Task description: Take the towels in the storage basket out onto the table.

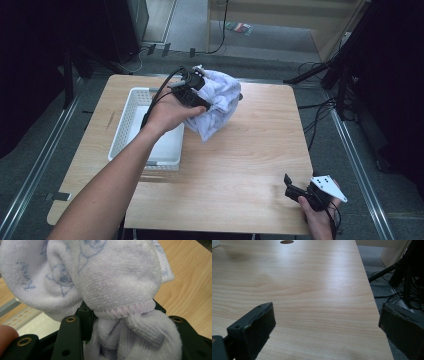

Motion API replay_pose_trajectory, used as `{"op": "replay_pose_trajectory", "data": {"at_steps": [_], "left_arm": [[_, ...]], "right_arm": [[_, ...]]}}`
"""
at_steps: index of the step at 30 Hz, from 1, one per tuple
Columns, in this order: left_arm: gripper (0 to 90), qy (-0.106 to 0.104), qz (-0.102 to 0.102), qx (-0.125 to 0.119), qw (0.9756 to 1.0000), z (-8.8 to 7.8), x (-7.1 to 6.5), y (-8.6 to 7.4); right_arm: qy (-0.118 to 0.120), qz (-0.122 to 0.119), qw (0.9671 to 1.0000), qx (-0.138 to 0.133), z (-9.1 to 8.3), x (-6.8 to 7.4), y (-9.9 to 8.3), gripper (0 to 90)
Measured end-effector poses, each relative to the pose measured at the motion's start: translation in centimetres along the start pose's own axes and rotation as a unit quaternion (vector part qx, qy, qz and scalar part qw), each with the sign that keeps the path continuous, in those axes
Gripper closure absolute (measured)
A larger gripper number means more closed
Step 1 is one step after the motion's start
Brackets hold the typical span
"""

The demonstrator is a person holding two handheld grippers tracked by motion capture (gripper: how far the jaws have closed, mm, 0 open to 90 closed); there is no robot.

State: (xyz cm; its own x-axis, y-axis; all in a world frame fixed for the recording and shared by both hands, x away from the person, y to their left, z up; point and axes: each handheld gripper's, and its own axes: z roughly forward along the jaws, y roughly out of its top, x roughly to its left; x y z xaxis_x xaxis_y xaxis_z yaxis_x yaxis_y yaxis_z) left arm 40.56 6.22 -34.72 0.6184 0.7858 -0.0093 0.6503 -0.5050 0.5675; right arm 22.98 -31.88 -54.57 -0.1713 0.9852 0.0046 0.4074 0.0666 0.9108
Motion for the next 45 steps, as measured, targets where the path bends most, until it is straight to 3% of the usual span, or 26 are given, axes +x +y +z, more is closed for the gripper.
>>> {"op": "replay_pose_trajectory", "data": {"at_steps": [6,13,19,24,26,29,32,34,45], "left_arm": [[52.2,-0.007,-0.003,-0.004,1.0,1.5,-0.8,-0.3],[50.8,-0.021,-0.008,0.011,0.9997,4.5,-1.7,-1.2],[45.0,-0.013,-0.005,0.021,0.9997,6.5,-2.7,-1.7],[41.9,-0.032,-0.011,0.031,0.9989,8.2,-3.6,-2.3],[37.3,-0.036,-0.007,0.041,0.9985,9.0,-4.0,-2.6],[17.8,-0.044,-0.006,0.056,0.9974,9.8,-4.5,-2.9],[6.2,-0.039,-0.004,0.044,0.9983,9.5,-4.6,-2.9],[1.3,-0.048,-0.008,0.037,0.9981,9.0,-4.4,-2.8],[0.0,-0.034,-0.016,0.007,0.9993,6.0,-2.1,-3.4]], "right_arm": [[0.0,0.001,1.0,-0.001,0.0,0.0,0.0,0.9],[0.0,0.002,1.0,0.0,0.0,0.0,0.0,0.9],[-0.002,0.002,1.0,0.001,0.0,0.0,0.0,1.0],[-0.002,0.003,1.0,0.003,0.0,0.0,0.0,1.0],[-0.002,0.003,1.0,0.002,0.0,-0.1,0.0,1.0],[-0.002,0.003,1.0,0.002,0.0,-0.1,0.0,1.0],[-0.001,0.004,1.0,0.003,0.1,-0.1,0.0,1.0],[-0.001,0.004,1.0,0.003,0.0,-0.1,0.0,1.0],[-0.003,0.005,1.0,0.005,0.1,0.0,0.0,1.0]]}}
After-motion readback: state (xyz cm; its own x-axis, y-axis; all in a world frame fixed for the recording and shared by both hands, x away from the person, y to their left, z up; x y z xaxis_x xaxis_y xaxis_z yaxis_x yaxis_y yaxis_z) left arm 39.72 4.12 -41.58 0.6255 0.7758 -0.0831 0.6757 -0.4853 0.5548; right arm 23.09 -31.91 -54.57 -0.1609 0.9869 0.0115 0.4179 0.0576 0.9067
